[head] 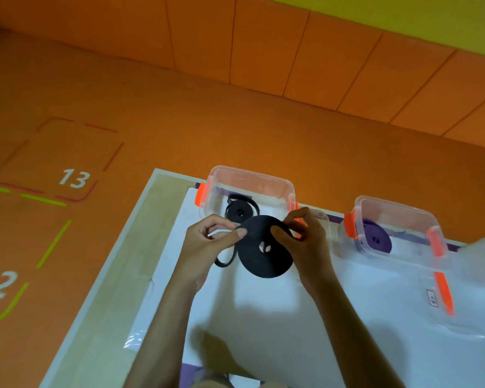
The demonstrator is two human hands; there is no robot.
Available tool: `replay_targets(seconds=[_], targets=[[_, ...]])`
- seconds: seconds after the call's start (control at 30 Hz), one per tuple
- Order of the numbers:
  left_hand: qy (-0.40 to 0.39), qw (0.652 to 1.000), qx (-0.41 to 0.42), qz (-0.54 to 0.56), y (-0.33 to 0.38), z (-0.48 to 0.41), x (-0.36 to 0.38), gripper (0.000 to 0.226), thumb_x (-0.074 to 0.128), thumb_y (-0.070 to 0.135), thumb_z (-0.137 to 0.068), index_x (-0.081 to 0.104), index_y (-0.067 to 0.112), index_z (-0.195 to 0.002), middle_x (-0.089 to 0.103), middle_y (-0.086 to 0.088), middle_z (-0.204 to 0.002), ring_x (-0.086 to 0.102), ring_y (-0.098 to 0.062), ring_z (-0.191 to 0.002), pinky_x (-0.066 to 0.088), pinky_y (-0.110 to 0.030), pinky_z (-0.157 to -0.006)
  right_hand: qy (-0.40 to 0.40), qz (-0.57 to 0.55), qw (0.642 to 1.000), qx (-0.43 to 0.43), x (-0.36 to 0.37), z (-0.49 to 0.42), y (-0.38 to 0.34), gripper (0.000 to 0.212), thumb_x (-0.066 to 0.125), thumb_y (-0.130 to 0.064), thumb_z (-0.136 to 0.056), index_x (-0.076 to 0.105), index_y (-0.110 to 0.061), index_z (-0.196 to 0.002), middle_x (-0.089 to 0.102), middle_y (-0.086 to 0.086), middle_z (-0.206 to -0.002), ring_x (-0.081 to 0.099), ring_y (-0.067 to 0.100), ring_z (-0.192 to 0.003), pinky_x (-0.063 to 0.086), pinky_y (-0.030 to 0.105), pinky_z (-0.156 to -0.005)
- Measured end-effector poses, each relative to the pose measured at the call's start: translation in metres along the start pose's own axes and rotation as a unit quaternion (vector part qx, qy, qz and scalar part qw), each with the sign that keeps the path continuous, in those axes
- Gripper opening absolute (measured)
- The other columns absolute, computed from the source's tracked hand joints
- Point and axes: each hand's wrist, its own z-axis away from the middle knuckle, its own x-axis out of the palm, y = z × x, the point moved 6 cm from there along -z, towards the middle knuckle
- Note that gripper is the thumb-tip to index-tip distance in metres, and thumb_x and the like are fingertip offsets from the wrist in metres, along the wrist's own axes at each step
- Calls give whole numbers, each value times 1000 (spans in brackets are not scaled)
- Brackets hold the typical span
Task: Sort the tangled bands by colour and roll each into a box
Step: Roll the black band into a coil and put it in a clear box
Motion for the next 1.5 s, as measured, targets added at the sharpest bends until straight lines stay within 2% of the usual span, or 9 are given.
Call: replay_targets(seconds=[0.1, 0.27, 0.37, 0.6, 0.77, 0.9, 1.2, 1.37, 1.5], targets=[[-7, 999, -26, 32, -9, -1, 7, 31, 94, 21, -70, 74, 15, -92, 78, -9, -105, 69, -24, -72, 55, -29, -69, 48, -11, 999, -5, -10, -5, 8, 24, 77, 4, -89, 55, -6, -90, 68, 26, -99, 73, 18, -81, 55, 20, -59], [10, 998, -32, 44, -18, -8, 12, 30, 94, 16, -67, 76, 15, -90, 78, -11, -100, 66, -23, -68, 54, -26, -66, 12, -12, 998, 60, -20, -12, 23, 24, 79, -7, -92, 56, -14, -91, 65, 20, -117, 74, 24, -97, 59, 31, -63], [32, 998, -30, 53, -23, -12, 13, 31, 95, 13, -67, 76, 13, -91, 78, -11, -103, 73, -26, -79, 59, -32, -72, -34, 7, 997, 73, -25, -19, 22, 27, 82, -12, -90, 56, -18, -90, 75, 5, -96, 76, 15, -85, 59, 30, -58], [158, 985, 19, 69, -31, -10, 19, 22, 92, 4, -78, 77, 16, -90, 78, -7, -97, 77, -26, -91, 63, -36, -84, -17, -27, 999, 32, -18, -27, 18, 35, 82, -6, -89, 71, -36, -104, 77, 4, -100, 75, 21, -99, 64, 39, -59], [222, 966, -3, 130, -38, -7, 17, 18, 90, 8, -81, 77, 15, -92, 79, -11, -101, 78, -29, -96, 66, -41, -83, 12, -81, 996, 35, -4, -33, 24, 29, 84, -9, -84, 72, -30, -100, 78, 4, -103, 74, 24, -102, 63, 40, -64], [220, 967, -10, 124, -38, -10, 9, 20, 89, 11, -84, 78, 18, -99, 79, -6, -108, 77, -24, -100, 66, -39, -82, 39, -120, 989, 74, 8, -37, 36, 27, 81, -4, -89, 69, -27, -98, 79, 5, -105, 74, 28, -106, 63, 54, -73], [257, 950, -56, 166, -46, -62, 3, 26, 90, 0, -79, 81, 9, -101, 77, -12, -109, 76, -30, -103, 66, -38, -83, 108, -229, 952, 173, 36, -60, 68, 25, 76, -1, -93, 62, -13, -109, 75, 9, -120, 74, 24, -107, 64, 39, -75], [279, 955, -63, 73, -46, -132, 3, 23, 90, 0, -77, 81, 11, -96, 79, -9, -103, 73, -31, -105, 62, -41, -92, 62, -93, 970, 216, 34, -102, 87, 28, 69, -1, -99, 56, -1, -124, 66, 13, -126, 69, 16, -103, 60, 20, -60], [257, 962, -88, -19, -62, -184, 2, 23, 91, 1, -78, 80, 12, -95, 77, -1, -94, 73, -30, -101, 61, -38, -95, -12, 38, 965, 258, 31, -136, 111, 20, 60, 6, -101, 62, 11, -121, 66, 23, -127, 67, 33, -115, 61, 36, -81]])
